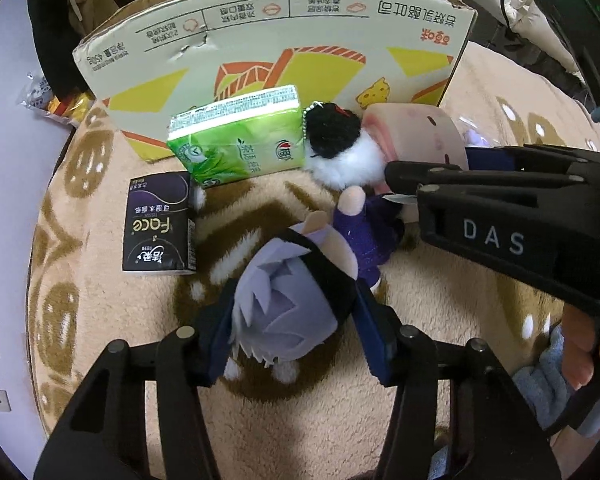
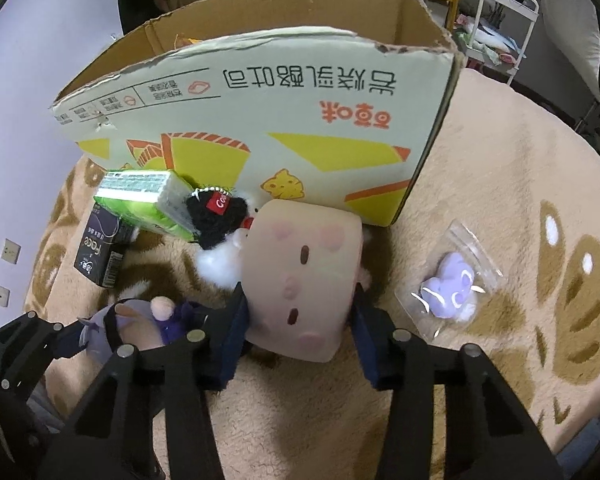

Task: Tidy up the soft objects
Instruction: 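Close the left gripper on the doll while the right gripper grasps the square plush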

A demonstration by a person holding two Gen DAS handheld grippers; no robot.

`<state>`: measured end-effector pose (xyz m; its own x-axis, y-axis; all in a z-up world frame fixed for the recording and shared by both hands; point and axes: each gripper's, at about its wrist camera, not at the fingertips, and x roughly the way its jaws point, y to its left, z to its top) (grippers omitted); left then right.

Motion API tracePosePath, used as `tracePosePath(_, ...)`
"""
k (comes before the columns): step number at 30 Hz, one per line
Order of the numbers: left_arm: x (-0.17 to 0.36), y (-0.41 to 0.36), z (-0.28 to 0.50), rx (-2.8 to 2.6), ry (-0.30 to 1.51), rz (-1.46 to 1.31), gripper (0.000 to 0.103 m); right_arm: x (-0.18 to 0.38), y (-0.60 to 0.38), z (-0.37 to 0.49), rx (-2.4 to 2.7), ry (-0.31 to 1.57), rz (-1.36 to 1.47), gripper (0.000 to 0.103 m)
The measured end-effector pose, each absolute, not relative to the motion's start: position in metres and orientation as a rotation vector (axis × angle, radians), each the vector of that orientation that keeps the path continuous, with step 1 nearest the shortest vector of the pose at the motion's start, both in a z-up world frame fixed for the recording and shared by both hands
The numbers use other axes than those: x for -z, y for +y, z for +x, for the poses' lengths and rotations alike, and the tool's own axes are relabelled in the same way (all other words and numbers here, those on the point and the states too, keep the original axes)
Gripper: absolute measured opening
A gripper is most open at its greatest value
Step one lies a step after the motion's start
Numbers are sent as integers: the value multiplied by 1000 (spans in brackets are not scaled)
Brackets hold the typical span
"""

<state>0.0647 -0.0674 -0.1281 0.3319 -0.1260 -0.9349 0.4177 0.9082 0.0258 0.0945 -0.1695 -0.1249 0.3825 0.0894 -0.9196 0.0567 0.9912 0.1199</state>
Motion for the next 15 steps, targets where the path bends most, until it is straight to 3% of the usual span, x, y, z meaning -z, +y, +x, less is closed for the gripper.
tracePosePath(7, 117, -55, 56, 302, 1172, 261, 54, 119, -172, 89, -12, 1180, 141, 37)
tracePosePath(15, 85, -42, 34, 211, 1065, 256, 54, 98, -176, 71, 27, 1145, 156, 36)
